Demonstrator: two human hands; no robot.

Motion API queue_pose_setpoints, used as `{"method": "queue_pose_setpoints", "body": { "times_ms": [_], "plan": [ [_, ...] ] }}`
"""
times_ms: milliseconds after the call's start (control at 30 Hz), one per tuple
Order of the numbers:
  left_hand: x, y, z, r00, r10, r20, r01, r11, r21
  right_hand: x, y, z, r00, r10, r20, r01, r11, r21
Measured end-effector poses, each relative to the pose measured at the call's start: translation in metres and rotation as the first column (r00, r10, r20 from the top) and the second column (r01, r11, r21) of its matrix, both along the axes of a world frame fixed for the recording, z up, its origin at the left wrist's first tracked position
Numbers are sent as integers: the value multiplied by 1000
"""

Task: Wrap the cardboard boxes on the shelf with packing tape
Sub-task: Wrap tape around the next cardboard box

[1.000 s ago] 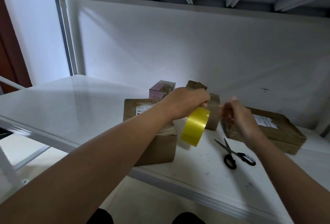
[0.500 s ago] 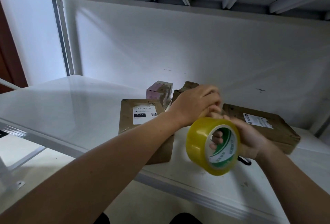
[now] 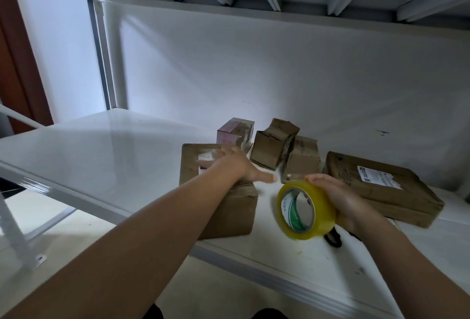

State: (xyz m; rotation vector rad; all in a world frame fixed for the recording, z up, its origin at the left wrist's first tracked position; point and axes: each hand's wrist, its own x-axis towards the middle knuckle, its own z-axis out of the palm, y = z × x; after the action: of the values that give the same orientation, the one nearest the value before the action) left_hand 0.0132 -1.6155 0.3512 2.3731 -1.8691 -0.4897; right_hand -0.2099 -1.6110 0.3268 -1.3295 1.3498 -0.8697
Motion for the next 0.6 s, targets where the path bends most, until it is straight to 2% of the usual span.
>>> {"method": "queue_pose_setpoints", "body": {
  "times_ms": [100, 300, 367, 433, 533, 600],
  "plan": [
    [-9, 11, -11, 997, 9, 76, -16, 995, 94, 9, -4, -10, 988, -106, -112, 100, 993, -56],
    [43, 25, 7, 968, -250, 23, 242, 952, 190, 20, -7, -10, 979, -139, -152, 128, 988, -80],
    [73, 32, 13, 976, -216, -27, 217, 955, 201, 22, -8, -12, 979, -149, -139, 134, 985, -106],
    [98, 39, 13, 993, -95, -77, 106, 982, 155, 24, -9, -13, 978, -156, -137, 141, 984, -113],
    [114, 47, 8, 997, 79, 16, -81, 988, 133, 29, -10, -10, 976, -157, -151, 142, 984, -105],
    [113, 47, 7, 997, 60, 49, -67, 983, 170, 30, -10, -8, 973, -149, -178, 132, 986, -102]
  ]
}}
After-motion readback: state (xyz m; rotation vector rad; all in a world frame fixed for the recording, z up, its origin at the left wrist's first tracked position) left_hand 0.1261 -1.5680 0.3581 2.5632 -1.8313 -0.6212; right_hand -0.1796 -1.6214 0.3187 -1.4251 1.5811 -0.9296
